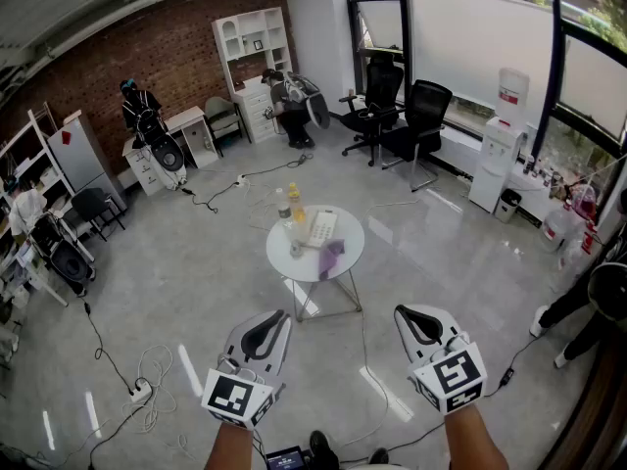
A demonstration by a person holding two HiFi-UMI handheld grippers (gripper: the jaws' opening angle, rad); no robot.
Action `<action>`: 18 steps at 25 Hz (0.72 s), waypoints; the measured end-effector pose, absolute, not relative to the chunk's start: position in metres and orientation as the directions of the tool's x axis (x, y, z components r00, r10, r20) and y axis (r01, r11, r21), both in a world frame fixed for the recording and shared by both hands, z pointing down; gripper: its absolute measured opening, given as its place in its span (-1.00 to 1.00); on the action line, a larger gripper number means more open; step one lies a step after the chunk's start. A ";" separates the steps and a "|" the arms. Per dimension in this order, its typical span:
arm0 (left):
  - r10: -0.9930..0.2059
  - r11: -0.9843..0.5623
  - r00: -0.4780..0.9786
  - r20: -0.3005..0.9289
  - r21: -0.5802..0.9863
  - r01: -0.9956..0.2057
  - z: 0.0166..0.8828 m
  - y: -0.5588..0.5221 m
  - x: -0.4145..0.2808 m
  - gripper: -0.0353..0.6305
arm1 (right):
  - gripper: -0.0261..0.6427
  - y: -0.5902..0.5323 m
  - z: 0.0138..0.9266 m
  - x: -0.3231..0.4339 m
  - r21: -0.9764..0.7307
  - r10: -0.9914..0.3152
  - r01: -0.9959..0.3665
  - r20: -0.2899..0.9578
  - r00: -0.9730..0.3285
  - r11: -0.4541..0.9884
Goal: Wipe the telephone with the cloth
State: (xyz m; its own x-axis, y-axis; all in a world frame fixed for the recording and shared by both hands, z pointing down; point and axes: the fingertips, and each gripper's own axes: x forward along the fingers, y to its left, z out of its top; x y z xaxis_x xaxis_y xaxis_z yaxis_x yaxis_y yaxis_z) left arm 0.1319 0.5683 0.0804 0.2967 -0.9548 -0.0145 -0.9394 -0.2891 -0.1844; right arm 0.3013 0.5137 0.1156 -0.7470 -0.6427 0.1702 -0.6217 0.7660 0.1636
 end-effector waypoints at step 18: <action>-0.941 -0.336 0.338 0.017 -0.168 -0.927 0.106 0.535 0.092 -0.79 | -0.94 0.486 0.131 0.256 0.151 -0.649 -0.631 0.176 -0.740 0.761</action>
State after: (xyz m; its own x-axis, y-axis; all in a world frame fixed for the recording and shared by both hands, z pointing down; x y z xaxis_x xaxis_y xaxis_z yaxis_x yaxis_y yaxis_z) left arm 0.0922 0.5350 0.1059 0.3377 -0.9411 0.0172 -0.9268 -0.3357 -0.1682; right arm 0.2564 0.4856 0.1314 -0.7404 -0.6487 0.1762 -0.6309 0.7610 0.1511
